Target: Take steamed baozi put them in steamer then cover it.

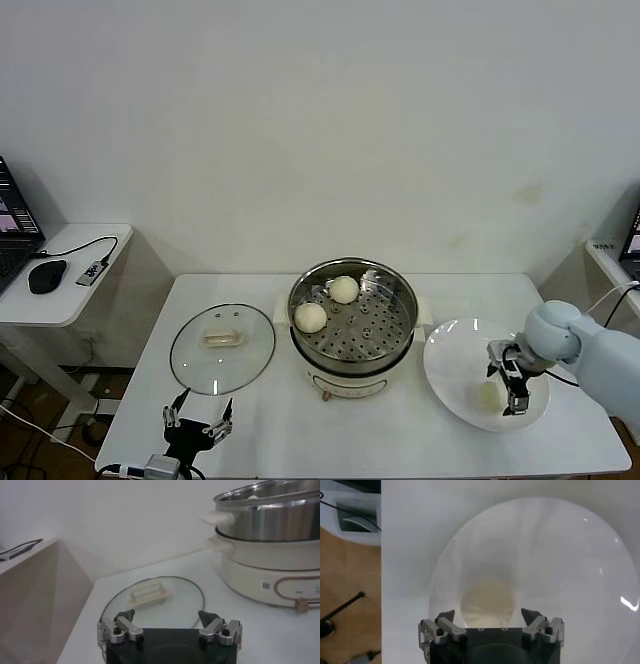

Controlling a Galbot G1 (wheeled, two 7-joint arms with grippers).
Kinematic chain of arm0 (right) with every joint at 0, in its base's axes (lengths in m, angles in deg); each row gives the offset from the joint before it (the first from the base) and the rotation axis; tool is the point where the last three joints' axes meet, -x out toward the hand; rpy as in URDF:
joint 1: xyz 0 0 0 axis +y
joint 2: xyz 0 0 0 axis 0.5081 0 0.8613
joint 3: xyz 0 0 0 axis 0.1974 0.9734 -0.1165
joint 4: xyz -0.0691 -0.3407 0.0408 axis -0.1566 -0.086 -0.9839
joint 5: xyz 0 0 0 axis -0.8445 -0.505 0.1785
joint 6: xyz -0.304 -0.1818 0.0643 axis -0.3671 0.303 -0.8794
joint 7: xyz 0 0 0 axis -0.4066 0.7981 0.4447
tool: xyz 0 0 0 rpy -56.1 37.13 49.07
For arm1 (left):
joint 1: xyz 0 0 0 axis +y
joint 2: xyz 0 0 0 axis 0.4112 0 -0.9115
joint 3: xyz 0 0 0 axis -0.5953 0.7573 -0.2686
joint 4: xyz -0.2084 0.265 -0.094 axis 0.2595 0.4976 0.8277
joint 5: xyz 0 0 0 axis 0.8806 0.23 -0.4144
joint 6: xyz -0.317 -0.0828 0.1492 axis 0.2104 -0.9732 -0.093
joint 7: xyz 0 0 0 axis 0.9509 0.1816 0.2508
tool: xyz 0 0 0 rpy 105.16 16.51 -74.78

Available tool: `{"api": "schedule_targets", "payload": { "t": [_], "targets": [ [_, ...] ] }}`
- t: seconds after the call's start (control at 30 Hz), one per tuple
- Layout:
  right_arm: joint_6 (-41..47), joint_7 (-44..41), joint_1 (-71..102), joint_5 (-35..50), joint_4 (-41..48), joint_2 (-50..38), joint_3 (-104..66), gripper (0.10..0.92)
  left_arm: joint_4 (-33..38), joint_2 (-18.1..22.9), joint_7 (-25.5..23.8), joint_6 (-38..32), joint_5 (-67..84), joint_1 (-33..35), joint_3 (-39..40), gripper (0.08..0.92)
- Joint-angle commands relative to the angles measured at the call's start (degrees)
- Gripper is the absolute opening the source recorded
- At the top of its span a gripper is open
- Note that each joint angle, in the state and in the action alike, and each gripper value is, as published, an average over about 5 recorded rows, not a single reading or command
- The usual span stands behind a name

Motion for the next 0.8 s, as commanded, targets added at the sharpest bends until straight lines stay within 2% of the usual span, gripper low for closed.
{"api": "schedule_targets", "payload": {
  "t": [0.03,0.3,0.6,0.8],
  "targets": [
    [-0.01,1.29,0.57,-0.19,0.72,0.35,0.13,0.823,-0.38,-0.05,0.02,-0.04,-0.02,-0.01,-0.03,0.823],
    [-0.11,0.93,0.63,0.35,0.46,0.28,0.11,0.811,-0.59,-0.04,0.02,-0.04,-0.02,-0.10,-0.07,0.823],
    [-0.08,0.42,0.67,0.73,0.32,-0.10,-0.26,0.613,-0.57,0.08,0.00,-0.03,-0.04,-0.21,0.07,0.823],
    [0.13,-0.19,-0.58,1.66,0.05,-0.79,-0.74,0.564,-0.64,0.13,0.07,-0.07,-0.02,-0.20,0.18,0.823]
  ]
}}
